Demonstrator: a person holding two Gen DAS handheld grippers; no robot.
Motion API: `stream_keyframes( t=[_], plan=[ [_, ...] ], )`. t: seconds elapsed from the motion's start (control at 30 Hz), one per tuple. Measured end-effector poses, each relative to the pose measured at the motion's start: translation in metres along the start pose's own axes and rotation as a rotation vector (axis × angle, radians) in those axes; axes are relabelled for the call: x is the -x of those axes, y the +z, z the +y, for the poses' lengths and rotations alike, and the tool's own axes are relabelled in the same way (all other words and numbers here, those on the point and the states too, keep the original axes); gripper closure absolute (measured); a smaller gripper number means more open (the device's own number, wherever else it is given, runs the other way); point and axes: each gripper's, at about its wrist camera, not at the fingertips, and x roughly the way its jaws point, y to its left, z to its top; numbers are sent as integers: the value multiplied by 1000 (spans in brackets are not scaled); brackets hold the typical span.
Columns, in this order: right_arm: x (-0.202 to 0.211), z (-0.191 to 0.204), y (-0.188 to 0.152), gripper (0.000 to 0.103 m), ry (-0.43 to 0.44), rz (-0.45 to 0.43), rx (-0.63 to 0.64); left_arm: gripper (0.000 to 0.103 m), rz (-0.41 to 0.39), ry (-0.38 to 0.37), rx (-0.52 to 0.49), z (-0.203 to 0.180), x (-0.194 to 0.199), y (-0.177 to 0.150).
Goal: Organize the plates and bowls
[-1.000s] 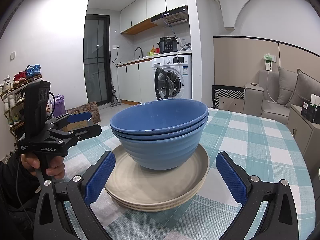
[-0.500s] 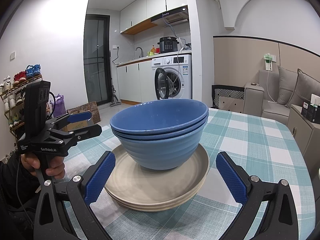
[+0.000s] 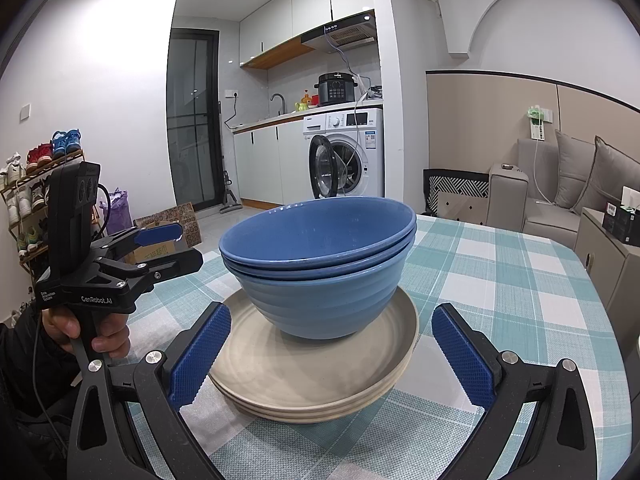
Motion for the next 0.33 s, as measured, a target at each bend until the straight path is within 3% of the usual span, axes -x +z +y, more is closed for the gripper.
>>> stream_keyframes(
  t=[0.33],
  plan=[
    [0, 0, 0, 1, 0, 0, 0, 0, 3, 10, 4, 1, -1, -1]
  ],
)
